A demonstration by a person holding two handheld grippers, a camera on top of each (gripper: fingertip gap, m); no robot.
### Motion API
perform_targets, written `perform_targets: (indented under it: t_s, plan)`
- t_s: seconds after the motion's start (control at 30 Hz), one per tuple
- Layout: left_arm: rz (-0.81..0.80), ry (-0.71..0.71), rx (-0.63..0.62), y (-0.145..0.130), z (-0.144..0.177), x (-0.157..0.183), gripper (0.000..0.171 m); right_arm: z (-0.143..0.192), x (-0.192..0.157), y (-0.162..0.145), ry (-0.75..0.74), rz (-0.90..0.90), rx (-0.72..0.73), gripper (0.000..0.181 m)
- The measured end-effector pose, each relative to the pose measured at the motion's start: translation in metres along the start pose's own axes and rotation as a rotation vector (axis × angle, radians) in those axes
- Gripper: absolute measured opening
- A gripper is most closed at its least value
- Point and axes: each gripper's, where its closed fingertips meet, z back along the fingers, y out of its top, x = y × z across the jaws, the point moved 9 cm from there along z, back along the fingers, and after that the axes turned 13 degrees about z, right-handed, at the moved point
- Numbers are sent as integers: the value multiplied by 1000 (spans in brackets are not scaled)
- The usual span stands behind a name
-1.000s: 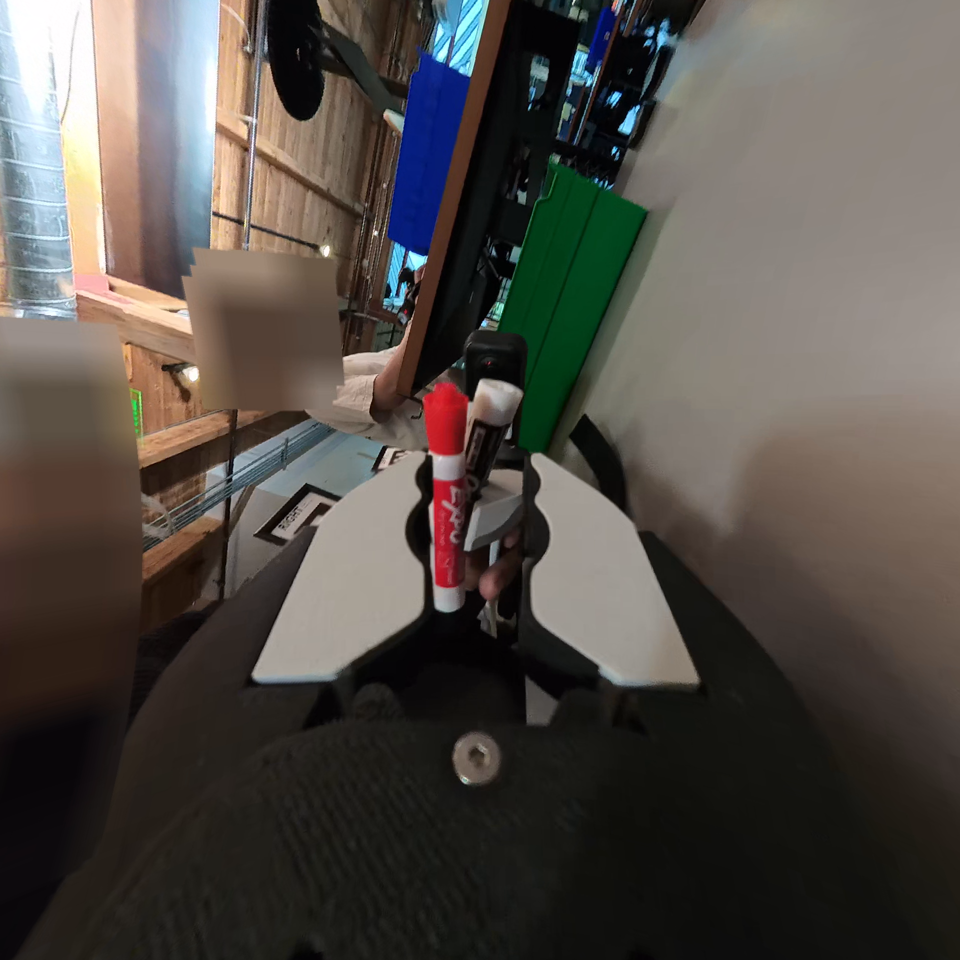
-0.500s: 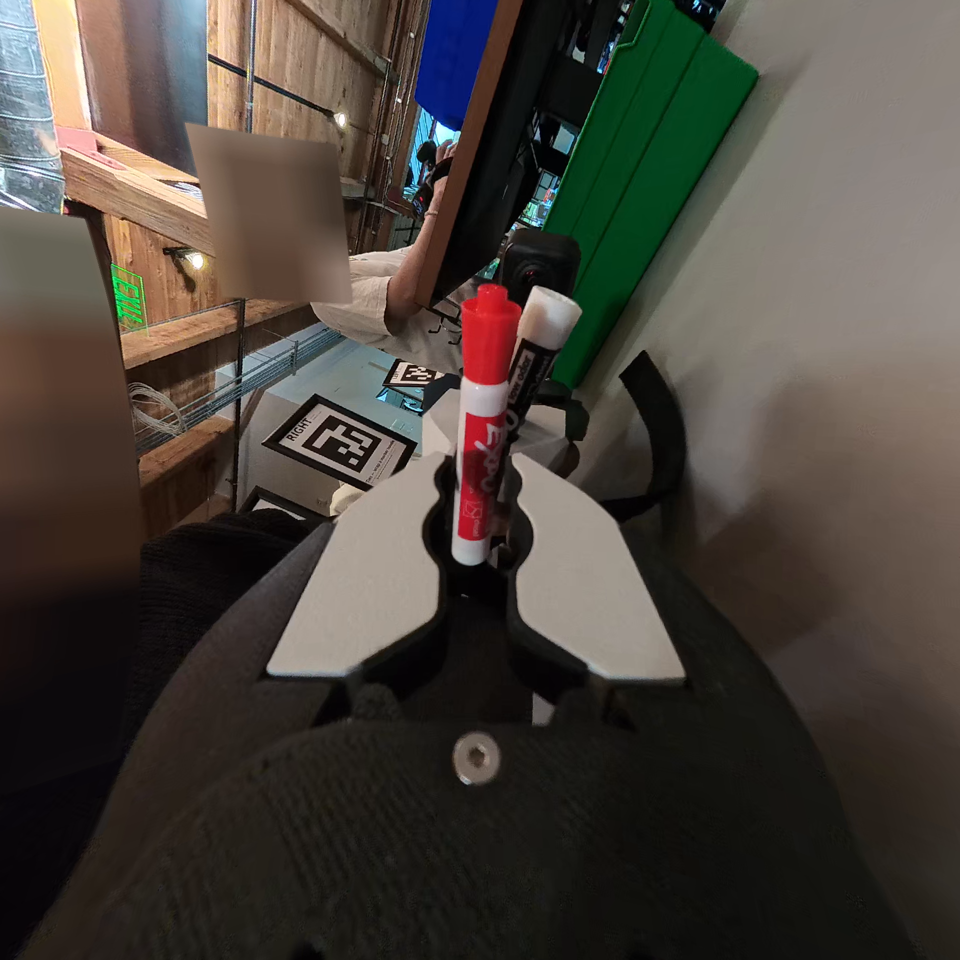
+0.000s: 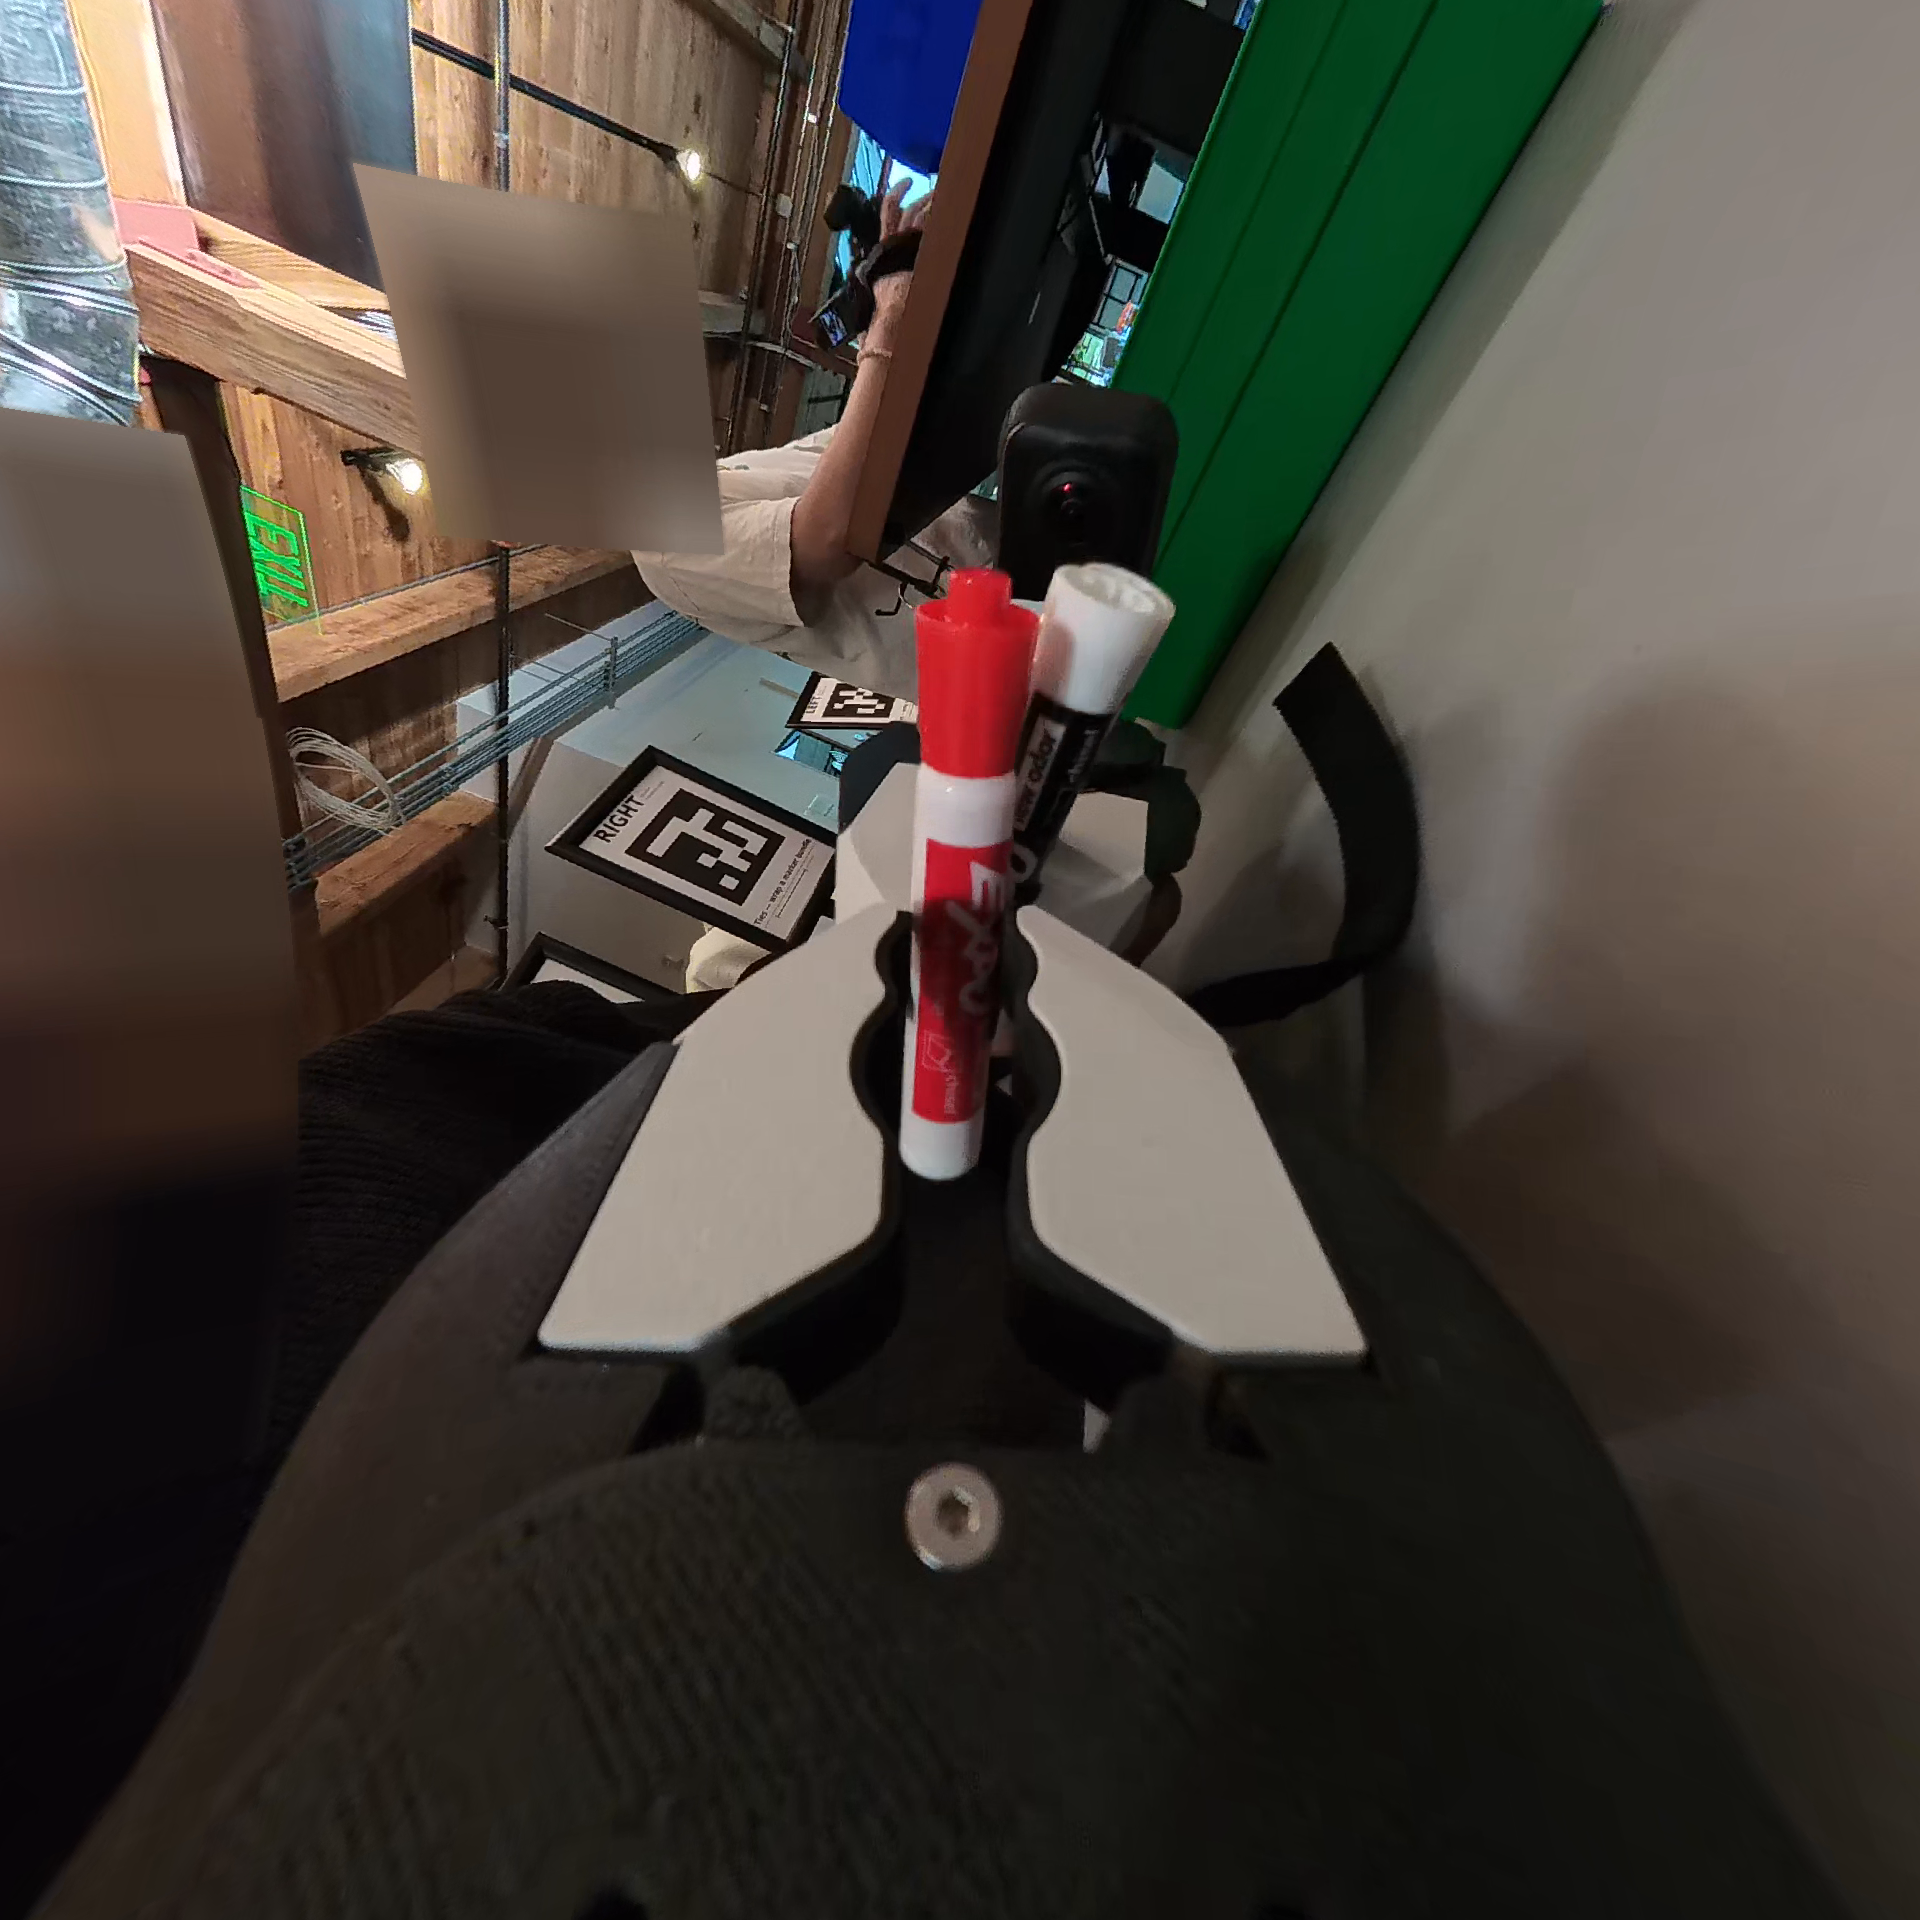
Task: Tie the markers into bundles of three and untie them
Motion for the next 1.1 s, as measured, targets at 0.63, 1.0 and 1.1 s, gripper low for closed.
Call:
perform_targets:
  t_s: [0.63,1.0,1.1]
  plan:
    - [-15,29,-8,-1,0,-1,21,-2,2,-3,-14,-18,-7,17]
    - [-26,52,-2,-1,-1,-2,23,-2,4,-6,-32,-68,26,17]
    - [-33,63,5,0,0,-2,22,-2,5,-7,-40,-96,51,17]
